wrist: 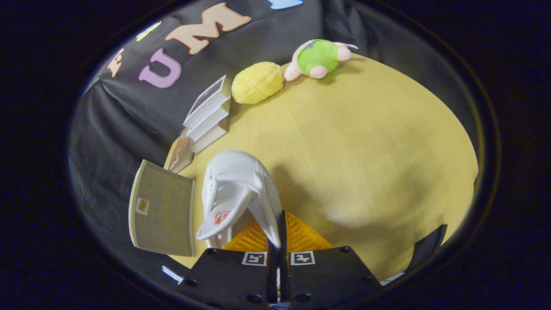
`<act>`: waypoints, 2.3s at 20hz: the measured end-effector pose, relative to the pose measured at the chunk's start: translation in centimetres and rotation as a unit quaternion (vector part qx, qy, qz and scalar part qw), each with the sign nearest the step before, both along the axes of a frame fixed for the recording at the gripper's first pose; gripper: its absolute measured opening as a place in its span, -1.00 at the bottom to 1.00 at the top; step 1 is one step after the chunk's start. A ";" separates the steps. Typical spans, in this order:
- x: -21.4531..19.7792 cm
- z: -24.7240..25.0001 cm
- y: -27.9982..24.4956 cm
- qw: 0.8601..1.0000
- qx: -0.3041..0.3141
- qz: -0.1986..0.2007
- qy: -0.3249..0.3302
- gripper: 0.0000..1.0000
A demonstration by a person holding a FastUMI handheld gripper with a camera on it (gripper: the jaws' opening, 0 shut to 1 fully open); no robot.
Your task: Open the storage box then place both shoes into the box .Put the left shoe in first, then the right shoe, with the right side of both shoes facing outward in a uniform manner.
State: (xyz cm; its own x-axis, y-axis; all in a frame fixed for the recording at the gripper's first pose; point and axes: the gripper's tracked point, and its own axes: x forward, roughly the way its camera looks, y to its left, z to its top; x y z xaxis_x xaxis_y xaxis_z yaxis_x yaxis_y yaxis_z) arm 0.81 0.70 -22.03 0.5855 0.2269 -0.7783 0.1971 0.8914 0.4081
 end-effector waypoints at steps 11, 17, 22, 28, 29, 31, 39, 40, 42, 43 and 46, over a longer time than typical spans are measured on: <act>-0.7 10.3 14.7 0.984 0.123 0.094 -0.085 -0.88; -0.5 15.0 22.9 0.971 0.152 0.151 -0.102 -0.88; 1.3 16.0 29.1 0.971 0.145 0.170 -0.083 -0.88; 5.2 14.1 32.1 0.983 0.093 0.145 -0.066 -0.88; 5.8 13.4 31.9 0.986 0.076 0.133 -0.064 -0.88; 7.0 12.0 31.6 0.991 0.052 0.112 -0.055 -0.88; 7.2 7.7 32.4 0.991 -0.065 0.105 -0.042 -0.88; 6.6 7.1 32.7 0.988 -0.092 0.121 -0.040 -0.88; 6.0 6.5 33.2 0.980 -0.136 0.138 -0.041 -0.88; 6.4 6.6 33.1 0.978 -0.152 0.134 -0.045 -0.88; 6.1 5.9 32.2 0.971 -0.203 0.119 -0.030 -0.87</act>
